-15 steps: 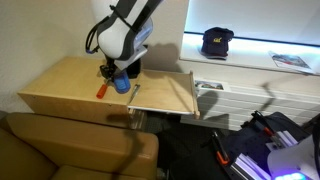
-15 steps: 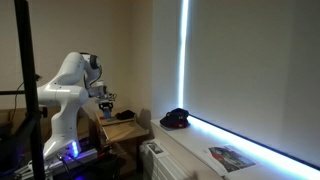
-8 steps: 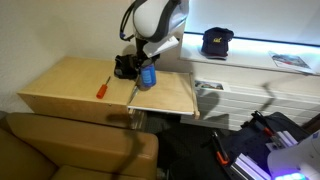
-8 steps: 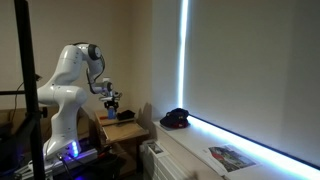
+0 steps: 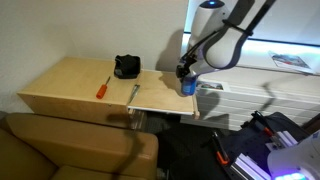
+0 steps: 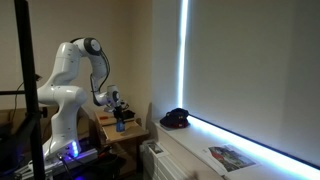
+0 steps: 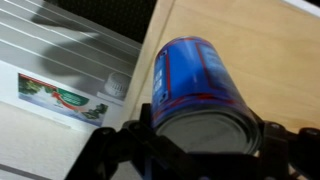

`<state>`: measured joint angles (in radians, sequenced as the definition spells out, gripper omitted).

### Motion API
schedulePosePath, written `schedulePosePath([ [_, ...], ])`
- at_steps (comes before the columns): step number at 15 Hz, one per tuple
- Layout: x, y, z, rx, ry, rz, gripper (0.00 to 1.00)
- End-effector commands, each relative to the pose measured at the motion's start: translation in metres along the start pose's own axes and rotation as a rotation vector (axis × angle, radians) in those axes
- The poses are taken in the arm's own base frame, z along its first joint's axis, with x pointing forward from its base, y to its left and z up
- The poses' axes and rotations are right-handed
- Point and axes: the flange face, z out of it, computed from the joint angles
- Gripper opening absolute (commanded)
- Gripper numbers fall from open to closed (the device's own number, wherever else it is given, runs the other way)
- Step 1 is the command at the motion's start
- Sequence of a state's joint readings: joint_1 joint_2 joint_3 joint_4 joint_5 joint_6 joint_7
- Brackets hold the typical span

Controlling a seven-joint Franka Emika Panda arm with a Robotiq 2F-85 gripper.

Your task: Put the blue container on the sliding tray

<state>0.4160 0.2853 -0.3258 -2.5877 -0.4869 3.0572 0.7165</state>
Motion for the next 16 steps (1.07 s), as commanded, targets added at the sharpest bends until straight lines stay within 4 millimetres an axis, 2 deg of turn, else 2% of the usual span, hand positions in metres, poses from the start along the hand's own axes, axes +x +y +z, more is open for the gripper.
schedulePosePath([
  [1, 0.001, 0.05, -0.008, -0.008, 0.098, 0.144, 0.58],
  [4, 0.012, 0.074, -0.017, 0.009, 0.197, 0.287, 0.58],
  [5, 0.015, 0.07, -0.024, 0.045, 0.23, 0.309, 0.58],
  [6, 0.019, 0.062, -0.03, 0.067, 0.257, 0.285, 0.58],
  [9, 0.019, 0.005, -0.048, 0.133, 0.267, 0.13, 0.58],
  [12, 0.013, -0.043, -0.046, 0.143, 0.239, 0.075, 0.58],
  [13, 0.008, -0.028, -0.04, 0.138, 0.238, 0.092, 0.83],
  [15, 0.004, -0.047, -0.04, 0.147, 0.228, 0.071, 0.83],
  [16, 0.004, -0.048, -0.04, 0.147, 0.228, 0.068, 0.58],
])
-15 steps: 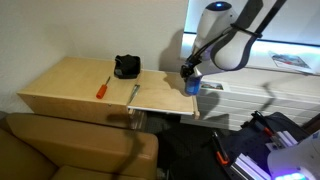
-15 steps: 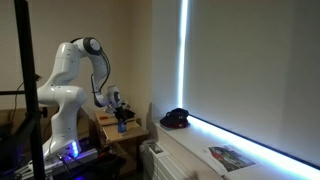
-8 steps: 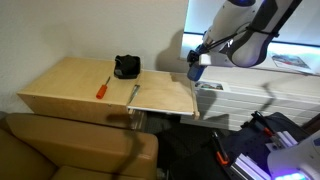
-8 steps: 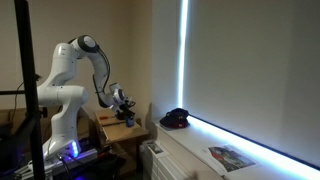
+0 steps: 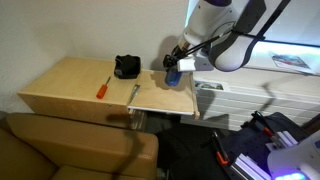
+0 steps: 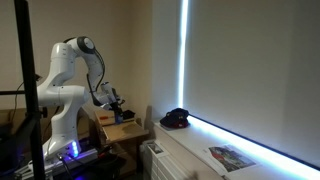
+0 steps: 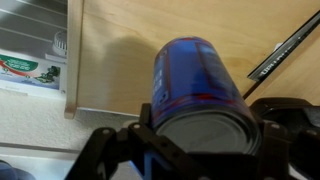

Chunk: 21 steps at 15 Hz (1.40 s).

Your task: Put the blue container on the sliding tray

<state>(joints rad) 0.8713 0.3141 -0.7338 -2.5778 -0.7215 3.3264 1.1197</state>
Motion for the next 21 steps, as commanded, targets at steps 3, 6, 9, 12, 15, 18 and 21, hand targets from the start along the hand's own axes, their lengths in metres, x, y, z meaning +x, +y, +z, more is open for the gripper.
schedulePosePath([
  [3, -0.033, -0.013, 0.014, 0.006, -0.076, -0.044, 0.58],
  [6, -0.061, -0.029, 0.031, 0.013, -0.147, -0.086, 0.58],
  [9, -0.069, -0.028, 0.045, -0.029, -0.184, -0.114, 0.58],
  [12, -0.06, -0.017, 0.053, -0.1, -0.183, -0.119, 0.58],
  [15, -0.049, -0.007, 0.058, -0.134, -0.17, -0.087, 0.58],
  [18, -0.046, 0.001, 0.065, -0.133, -0.163, -0.054, 0.58],
  [21, -0.047, 0.009, 0.078, -0.155, -0.14, -0.012, 0.58],
])
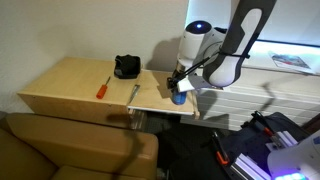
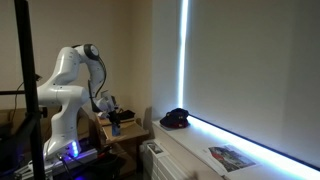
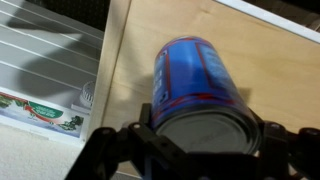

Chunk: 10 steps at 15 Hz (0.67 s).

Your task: Put the blue container on the sliding tray

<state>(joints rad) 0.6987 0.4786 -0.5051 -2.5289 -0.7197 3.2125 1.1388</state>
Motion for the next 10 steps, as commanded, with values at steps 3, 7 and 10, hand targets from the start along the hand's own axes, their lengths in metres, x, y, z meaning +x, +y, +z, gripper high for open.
schedulePosePath([
  [3, 0.012, 0.005, 0.014, -0.009, 0.056, 0.103, 0.58],
  [7, 0.015, -0.008, -0.016, 0.075, 0.037, 0.136, 1.0],
  [10, 0.013, -0.005, -0.04, 0.067, 0.019, 0.087, 1.0],
])
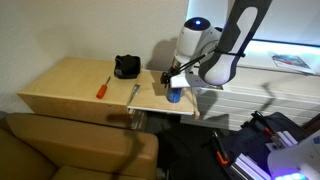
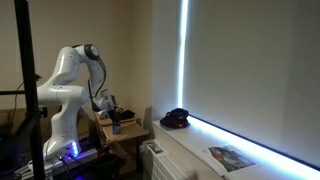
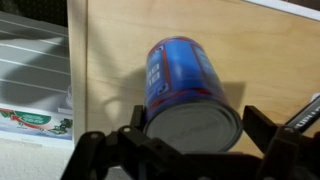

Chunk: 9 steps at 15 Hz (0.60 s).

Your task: Put the blue container on the sliding tray

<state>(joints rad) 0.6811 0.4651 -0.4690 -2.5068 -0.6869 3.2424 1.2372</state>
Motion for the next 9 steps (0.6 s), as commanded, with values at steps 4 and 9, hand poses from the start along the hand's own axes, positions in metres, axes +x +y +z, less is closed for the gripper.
schedulePosePath([
  [4, 0.004, 0.04, -0.07, -0.165, -0.088, -0.085, 1.0],
  [9, 0.049, 0.035, -0.176, -0.082, 0.093, -0.116, 1.0],
])
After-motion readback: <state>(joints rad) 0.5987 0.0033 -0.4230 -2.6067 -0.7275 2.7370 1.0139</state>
